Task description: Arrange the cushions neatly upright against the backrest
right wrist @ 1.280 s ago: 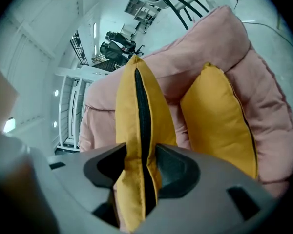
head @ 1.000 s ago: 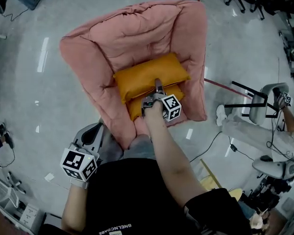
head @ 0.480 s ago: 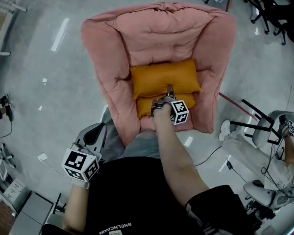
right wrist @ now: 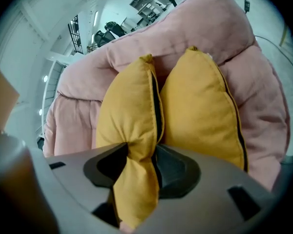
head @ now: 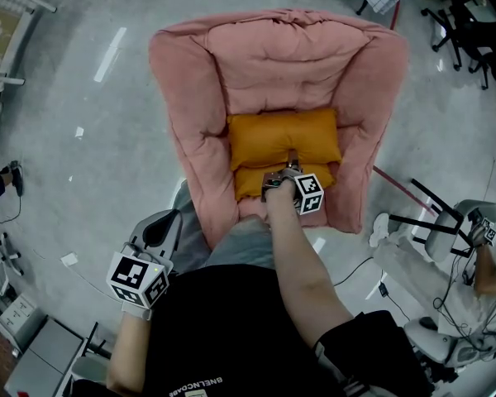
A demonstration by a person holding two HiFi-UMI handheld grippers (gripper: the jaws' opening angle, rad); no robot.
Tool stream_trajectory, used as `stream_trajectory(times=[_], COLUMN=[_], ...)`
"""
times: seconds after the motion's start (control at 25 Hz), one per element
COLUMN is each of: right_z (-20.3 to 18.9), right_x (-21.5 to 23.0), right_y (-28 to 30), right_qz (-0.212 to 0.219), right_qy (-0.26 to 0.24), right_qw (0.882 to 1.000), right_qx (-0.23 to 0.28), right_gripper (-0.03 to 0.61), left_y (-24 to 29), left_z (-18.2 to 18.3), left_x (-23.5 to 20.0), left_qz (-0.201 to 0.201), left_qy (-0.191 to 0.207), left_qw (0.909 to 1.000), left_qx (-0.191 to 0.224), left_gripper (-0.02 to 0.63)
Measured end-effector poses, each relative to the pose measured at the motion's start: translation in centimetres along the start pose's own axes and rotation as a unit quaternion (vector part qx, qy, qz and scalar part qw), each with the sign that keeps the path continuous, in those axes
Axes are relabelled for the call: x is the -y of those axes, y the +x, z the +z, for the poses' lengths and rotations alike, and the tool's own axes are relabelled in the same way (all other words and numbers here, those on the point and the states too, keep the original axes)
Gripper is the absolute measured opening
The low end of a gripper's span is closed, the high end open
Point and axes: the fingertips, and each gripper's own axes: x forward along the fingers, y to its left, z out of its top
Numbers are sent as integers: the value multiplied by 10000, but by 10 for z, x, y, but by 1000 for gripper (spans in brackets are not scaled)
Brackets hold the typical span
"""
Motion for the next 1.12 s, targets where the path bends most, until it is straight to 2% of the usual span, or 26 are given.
stream_trajectory(times=[0.4,0.56,0.68,0.92,1.0,1.12], right_z=[5,14,15,10,5,-2], right_x=[-24,-52,-78,-137,-155,-181], right_y=[-21,-32,-42,-73,-85,-107], right_qz=[222,594,858,1416,1560,1743], right_qy=[-739,-919,-1235,-2133,-2539,-3313], right_qw=[9968,9938,9879,9646,9516,9247], right_qx=[-219,-190,-370,-629,-751,-694], right_gripper=[196,195,189,127,101,56], left_y=[-4,-1,1,12,16,23], left_z=[6,16,25,52,61,73], left_x=[-2,3,10,29,36,47], left_qz=[-43,-189,-314,-704,-825,-1053], left_qy=[135,275,363,741,835,972], left_qw=[9998,9993,9987,9944,9926,9891], left_qx=[108,150,188,278,303,327], left_gripper=[12,12,12,12,12,12])
